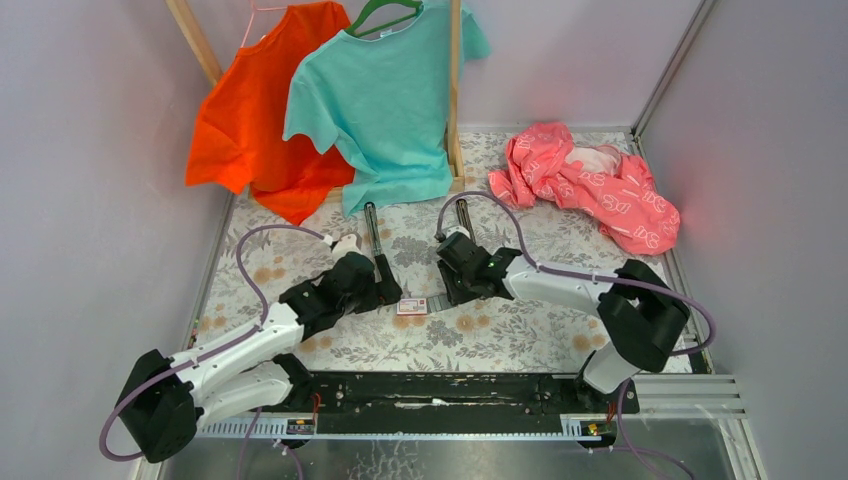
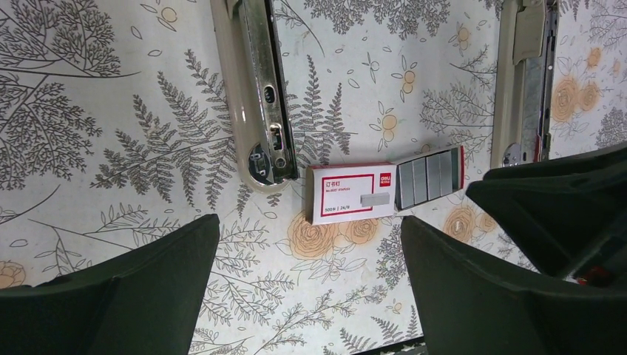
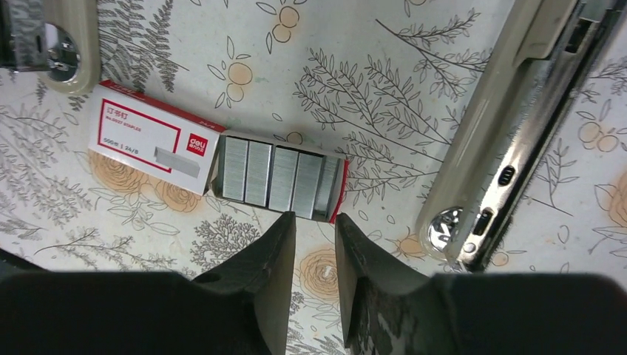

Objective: Load the staples into the stapler

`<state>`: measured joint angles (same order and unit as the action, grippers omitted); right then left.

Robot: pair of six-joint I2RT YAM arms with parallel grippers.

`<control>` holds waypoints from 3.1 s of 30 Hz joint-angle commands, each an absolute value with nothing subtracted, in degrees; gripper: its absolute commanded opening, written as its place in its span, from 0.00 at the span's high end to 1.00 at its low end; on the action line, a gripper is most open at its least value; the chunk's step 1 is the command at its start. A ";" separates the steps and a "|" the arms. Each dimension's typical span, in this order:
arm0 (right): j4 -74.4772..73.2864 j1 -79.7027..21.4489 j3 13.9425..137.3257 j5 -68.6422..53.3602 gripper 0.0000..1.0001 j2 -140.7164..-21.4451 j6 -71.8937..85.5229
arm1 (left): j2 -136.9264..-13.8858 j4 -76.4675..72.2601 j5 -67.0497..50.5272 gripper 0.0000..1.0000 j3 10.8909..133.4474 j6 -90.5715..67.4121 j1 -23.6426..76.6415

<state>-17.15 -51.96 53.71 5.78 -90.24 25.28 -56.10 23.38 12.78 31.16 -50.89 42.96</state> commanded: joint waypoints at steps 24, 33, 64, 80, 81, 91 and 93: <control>-16.71 -54.02 58.07 11.45 0.59 -96.56 25.92 | -59.27 14.65 7.08 0.00 28.54 -51.66 42.64; -15.78 -54.01 57.61 11.22 0.57 -98.12 26.03 | -59.62 14.34 6.53 0.00 28.31 -51.84 42.65; -17.14 -53.97 58.88 11.11 0.69 -94.68 23.19 | -60.65 12.61 3.96 0.00 28.12 -52.28 42.98; -15.87 -54.02 57.86 12.41 0.58 -97.65 23.55 | -61.29 11.73 3.52 0.00 27.26 -52.99 43.38; -15.83 -54.05 57.76 12.44 0.58 -97.67 23.60 | -61.38 11.62 3.47 0.00 27.29 -53.00 43.44; -15.66 -53.78 57.04 11.73 0.58 -98.52 23.51 | -61.97 11.18 3.11 0.00 27.32 -53.08 43.63; -15.47 -53.47 56.54 11.42 0.59 -98.40 23.51 | -62.03 11.17 3.08 0.00 27.30 -53.07 43.62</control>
<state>-16.78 -53.60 57.19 11.05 -98.08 23.40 -61.78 14.57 3.70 27.81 -52.84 43.13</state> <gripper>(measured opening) 0.421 0.996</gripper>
